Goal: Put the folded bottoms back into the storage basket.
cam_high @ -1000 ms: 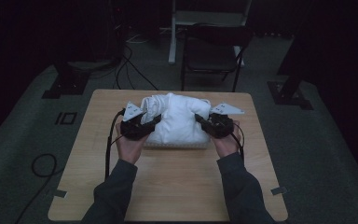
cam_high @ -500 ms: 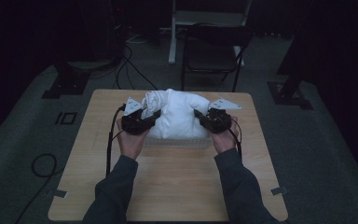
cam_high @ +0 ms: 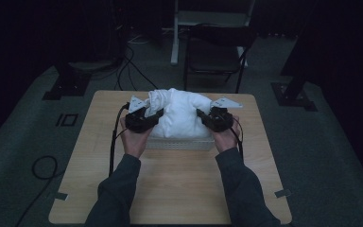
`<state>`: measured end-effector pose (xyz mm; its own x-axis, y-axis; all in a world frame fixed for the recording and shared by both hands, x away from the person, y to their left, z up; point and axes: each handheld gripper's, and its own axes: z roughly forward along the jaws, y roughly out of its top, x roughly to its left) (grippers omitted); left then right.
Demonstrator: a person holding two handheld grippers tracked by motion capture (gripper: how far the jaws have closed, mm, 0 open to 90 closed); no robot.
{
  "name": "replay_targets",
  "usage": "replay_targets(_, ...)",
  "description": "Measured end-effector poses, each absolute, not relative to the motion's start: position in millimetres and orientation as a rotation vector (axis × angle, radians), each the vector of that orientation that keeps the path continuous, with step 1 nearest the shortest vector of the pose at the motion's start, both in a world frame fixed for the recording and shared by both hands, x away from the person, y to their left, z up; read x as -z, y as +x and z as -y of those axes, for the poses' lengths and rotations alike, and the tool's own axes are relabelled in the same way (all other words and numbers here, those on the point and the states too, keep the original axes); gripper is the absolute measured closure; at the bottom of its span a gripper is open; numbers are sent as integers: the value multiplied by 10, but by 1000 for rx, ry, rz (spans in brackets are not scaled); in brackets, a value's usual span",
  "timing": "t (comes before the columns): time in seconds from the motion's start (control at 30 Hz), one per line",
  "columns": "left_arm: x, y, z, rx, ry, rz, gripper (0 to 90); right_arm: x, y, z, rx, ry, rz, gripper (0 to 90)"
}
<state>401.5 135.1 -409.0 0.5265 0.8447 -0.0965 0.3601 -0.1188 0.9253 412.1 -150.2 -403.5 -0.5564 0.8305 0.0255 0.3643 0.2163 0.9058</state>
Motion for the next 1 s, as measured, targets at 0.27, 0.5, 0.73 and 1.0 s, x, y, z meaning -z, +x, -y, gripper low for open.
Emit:
replay_targets(0.27, 4167, 4141, -1353, -555, 1717, -1048, 590, 4086, 4204, 1483, -1286, 1116, -2028, 718)
replay_targets(0.5, 4201, 4207, -1352, -552, 1718, -1070, 589, 4125, 4269, 1452, -1271, 1128, -2031, 718)
replay_targets(0.73, 4215, 4269, -1321, -557, 1723, -1083, 589, 4142, 4330, 1451, -1258, 1142, -2029, 718)
replay_targets(1.0, 4244, 4365, -1273, -562, 1740, -1099, 588, 4181, 4419, 1461, -1233, 1166, -2031, 718)
